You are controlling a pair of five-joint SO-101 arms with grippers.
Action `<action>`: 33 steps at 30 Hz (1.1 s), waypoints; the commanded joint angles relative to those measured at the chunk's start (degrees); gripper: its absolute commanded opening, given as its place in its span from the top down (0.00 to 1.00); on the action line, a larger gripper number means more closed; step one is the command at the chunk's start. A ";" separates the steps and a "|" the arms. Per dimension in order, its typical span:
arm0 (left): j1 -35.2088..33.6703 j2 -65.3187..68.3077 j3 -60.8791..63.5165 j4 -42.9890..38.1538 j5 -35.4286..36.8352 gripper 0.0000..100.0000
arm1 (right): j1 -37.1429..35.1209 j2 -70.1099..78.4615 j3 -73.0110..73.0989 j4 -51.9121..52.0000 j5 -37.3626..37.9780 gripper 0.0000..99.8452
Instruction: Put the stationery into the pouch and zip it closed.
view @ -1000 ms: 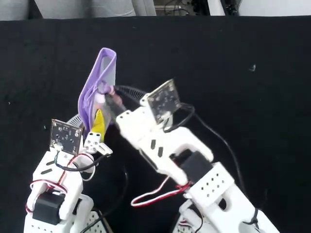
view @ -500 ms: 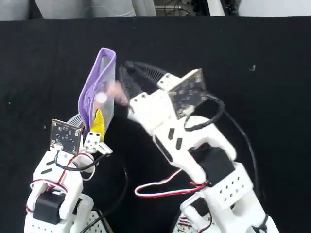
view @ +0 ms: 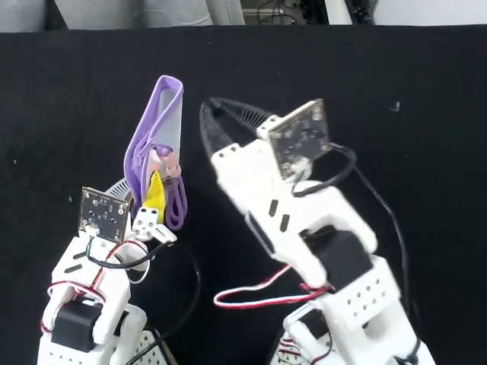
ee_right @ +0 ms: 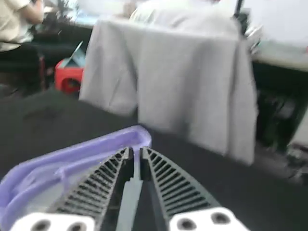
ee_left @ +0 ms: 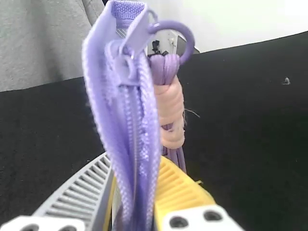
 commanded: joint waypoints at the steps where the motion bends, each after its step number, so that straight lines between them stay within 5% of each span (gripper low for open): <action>1: 0.48 0.00 0.13 0.00 -0.62 0.97 | -2.81 -0.48 7.52 -4.66 -5.54 0.82; 5: 0.22 0.00 0.13 0.00 -0.62 0.97 | -6.33 -0.57 16.13 -11.60 -6.07 0.71; 15: 0.04 0.00 0.13 0.00 -0.62 0.97 | -10.81 -0.66 21.85 -17.49 -5.98 0.71; 24: 0.04 0.00 0.22 0.00 -0.62 0.97 | -11.25 -16.48 20.09 -5.71 -6.42 0.71; 33: 0.04 0.00 0.22 0.00 -0.62 0.97 | -17.67 -12.00 23.69 -13.71 -6.07 0.71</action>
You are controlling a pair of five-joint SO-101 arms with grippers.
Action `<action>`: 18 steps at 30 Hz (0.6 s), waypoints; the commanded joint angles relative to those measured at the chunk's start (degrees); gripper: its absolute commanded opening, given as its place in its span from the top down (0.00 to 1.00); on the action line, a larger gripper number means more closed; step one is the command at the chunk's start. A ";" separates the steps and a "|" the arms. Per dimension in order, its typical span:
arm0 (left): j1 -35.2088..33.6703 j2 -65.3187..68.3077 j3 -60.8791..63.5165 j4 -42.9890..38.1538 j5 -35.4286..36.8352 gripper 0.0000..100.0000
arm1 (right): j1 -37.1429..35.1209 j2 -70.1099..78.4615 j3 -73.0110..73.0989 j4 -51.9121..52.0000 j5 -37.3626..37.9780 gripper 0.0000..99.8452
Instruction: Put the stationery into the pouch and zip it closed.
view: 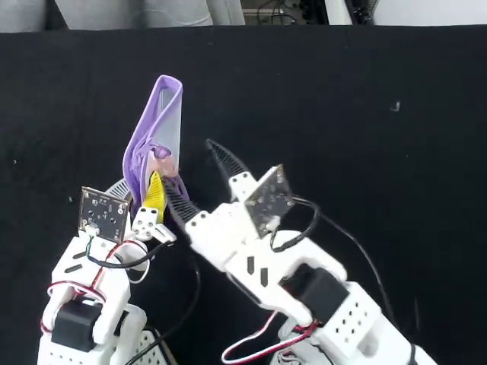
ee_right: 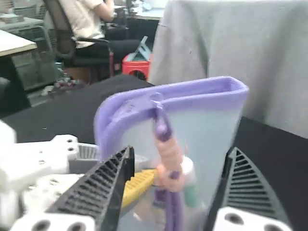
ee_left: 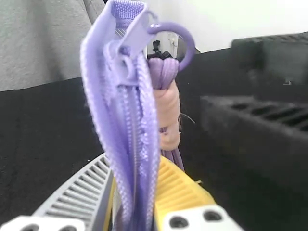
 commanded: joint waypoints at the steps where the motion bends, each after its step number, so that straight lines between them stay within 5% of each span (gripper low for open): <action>1: 0.13 0.00 0.22 0.00 -0.70 0.97 | -1.93 5.76 -2.86 -3.52 -0.35 0.71; 10: -2.15 0.09 0.84 -0.44 -0.70 0.97 | -1.76 23.60 -20.97 9.05 0.00 0.71; 18: -2.42 0.09 0.75 -0.44 -0.62 0.97 | -1.76 25.27 -23.87 10.46 4.57 0.71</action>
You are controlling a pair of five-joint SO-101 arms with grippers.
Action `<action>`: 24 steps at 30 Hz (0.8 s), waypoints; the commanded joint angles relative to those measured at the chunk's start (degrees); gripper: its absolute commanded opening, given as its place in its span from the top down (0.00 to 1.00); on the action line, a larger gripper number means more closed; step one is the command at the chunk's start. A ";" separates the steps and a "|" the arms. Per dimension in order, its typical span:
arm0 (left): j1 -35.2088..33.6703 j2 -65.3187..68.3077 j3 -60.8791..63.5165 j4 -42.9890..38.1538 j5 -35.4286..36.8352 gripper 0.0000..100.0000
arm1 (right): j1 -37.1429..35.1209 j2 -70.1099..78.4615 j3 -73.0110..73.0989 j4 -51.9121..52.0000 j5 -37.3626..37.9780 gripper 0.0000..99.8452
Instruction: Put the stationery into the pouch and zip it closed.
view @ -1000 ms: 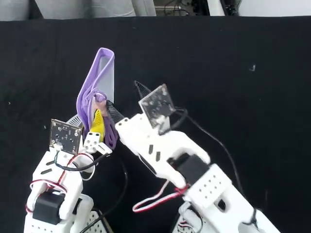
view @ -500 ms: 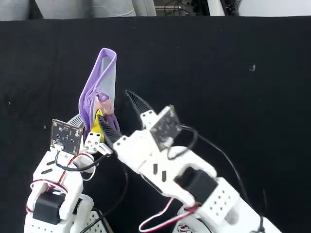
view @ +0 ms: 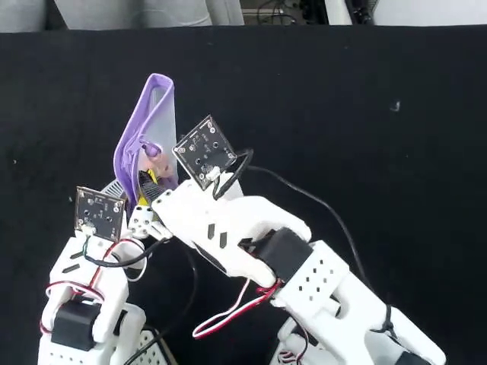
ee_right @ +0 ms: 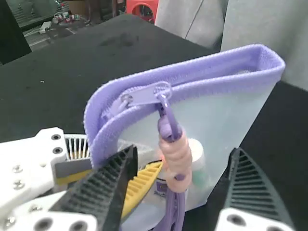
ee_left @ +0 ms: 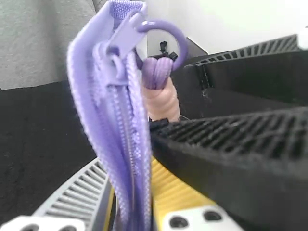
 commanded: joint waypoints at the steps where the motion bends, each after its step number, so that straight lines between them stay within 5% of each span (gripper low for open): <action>1: -0.22 0.09 0.22 -0.09 -0.62 0.97 | -0.18 0.13 -3.74 0.00 4.22 0.73; 9: 0.04 0.00 0.22 0.26 -0.62 0.97 | 4.04 0.13 -3.74 -0.26 4.40 0.99; 24: -0.04 0.00 0.22 0.26 -0.62 0.97 | 12.57 -6.20 -14.02 8.00 5.54 0.99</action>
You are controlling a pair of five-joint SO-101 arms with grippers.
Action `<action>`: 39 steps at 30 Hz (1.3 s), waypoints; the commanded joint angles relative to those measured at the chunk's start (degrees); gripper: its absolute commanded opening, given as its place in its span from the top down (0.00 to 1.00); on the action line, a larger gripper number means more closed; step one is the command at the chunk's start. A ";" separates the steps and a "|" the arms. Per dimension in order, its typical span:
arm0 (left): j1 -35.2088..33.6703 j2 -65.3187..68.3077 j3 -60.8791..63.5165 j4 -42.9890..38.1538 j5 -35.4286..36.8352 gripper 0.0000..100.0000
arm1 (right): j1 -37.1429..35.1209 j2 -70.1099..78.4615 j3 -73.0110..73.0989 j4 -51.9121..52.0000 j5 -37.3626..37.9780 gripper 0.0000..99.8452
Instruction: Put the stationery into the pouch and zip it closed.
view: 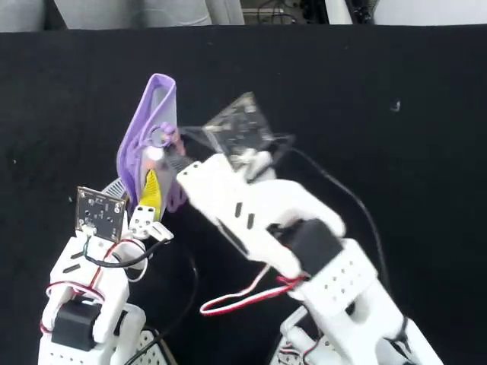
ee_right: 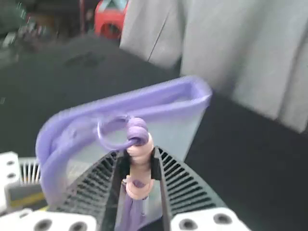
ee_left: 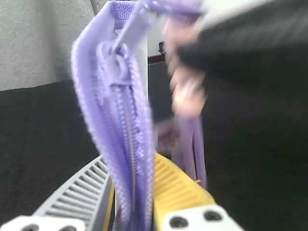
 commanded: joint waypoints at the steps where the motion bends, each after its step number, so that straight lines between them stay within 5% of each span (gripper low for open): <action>1: -0.22 0.00 0.13 0.35 -0.62 0.97 | 3.96 -4.97 -7.60 3.87 2.37 0.99; 15: -0.13 0.00 0.13 0.35 -0.62 0.97 | 3.96 -3.74 -8.57 0.62 10.46 0.99; 20: -0.13 0.00 0.22 0.35 -0.62 0.97 | 4.04 -3.47 -7.87 6.51 3.60 0.97; 25: -0.13 0.00 0.22 0.35 -0.62 0.97 | 3.08 -3.47 -1.80 4.48 -5.10 0.81; 33: -0.13 0.00 0.66 0.44 -0.70 0.97 | -6.86 -3.47 5.76 0.26 -2.02 0.74; 39: -0.13 0.00 0.84 0.44 -0.70 0.97 | -7.74 -3.47 5.49 0.62 -2.02 0.74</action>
